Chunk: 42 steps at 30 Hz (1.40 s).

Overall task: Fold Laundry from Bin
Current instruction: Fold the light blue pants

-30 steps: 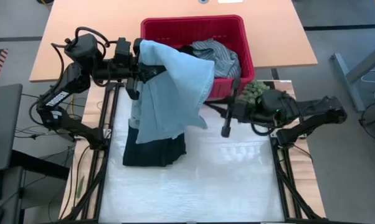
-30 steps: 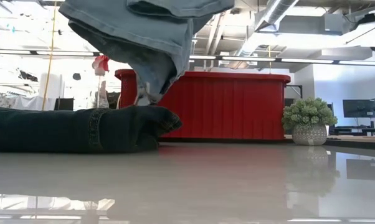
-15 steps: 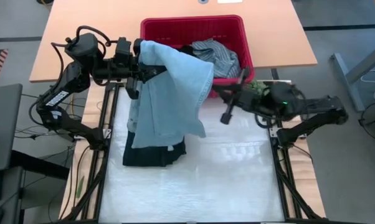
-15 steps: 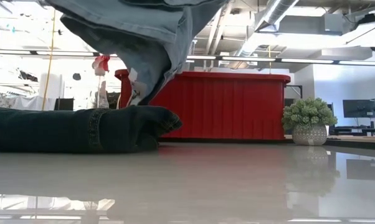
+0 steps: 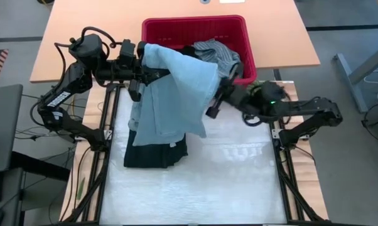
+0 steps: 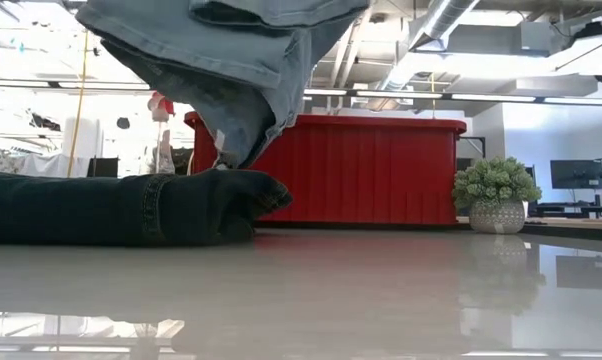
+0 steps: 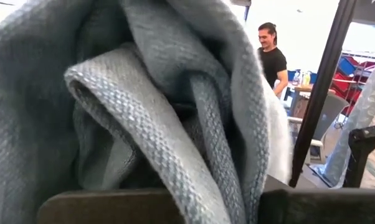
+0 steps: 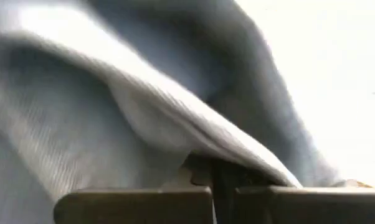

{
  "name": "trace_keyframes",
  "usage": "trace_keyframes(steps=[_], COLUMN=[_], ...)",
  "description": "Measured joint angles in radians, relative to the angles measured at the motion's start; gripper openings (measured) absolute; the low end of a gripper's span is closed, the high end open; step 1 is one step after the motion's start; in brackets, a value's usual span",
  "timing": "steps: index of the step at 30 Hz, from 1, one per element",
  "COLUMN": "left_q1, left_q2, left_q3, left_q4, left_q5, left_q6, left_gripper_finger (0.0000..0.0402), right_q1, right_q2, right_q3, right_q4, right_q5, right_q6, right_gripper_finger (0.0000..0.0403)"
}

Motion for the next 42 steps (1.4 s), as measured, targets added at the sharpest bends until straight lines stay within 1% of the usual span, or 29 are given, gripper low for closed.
trace_keyframes(steps=[3,6,10,15,20,24,28,33,37,39,42], left_q1=[0.0,0.0,0.0,0.0,-0.007,-0.008,-0.008,-0.007,-0.007,-0.007,-0.008], left_q2=[0.0,0.0,0.0,0.004,0.028,0.049,0.059,0.058,0.057,0.056,0.056], left_q3=[0.0,0.0,0.0,0.0,-0.001,-0.001,-0.003,-0.003,-0.003,-0.003,-0.003], left_q4=[-0.001,-0.002,-0.006,-0.037,-0.065,-0.101,-0.145,-0.136,-0.138,-0.144,-0.144], left_q5=[0.029,0.056,0.069,0.07,0.091,0.115,0.115,0.114,0.111,0.098,0.068], left_q6=[0.0,0.016,0.019,0.058,0.087,0.114,0.141,0.179,0.212,0.231,0.245], left_gripper_finger=[0.0005,0.002,0.0034,0.0036,0.0037,0.0037,0.0033,0.0032,0.0018,0.0007,0.0004], right_q1=[0.0,0.0,-0.018,-0.059,-0.093,-0.097,-0.086,-0.079,-0.078,-0.08,-0.091], right_q2=[-0.016,-0.022,-0.027,-0.016,-0.006,0.0,-0.002,-0.003,-0.002,-0.002,-0.004], right_q3=[0.0,0.001,0.001,0.002,0.009,0.041,0.085,0.154,0.164,0.164,0.164], right_q4=[0.117,0.169,0.172,0.144,0.109,0.085,0.018,-0.089,-0.116,-0.128,-0.141], right_q5=[-0.001,-0.003,-0.031,-0.103,-0.134,-0.175,-0.182,-0.185,-0.186,-0.212,-0.236], right_q6=[0.021,0.07,0.195,0.422,0.552,0.591,0.596,0.618,0.679,0.711,0.749], right_gripper_finger=[0.0015,0.0015,0.0015,0.0015,0.0015,0.0015,0.0015,0.0015,0.0015,0.0015,0.0017])
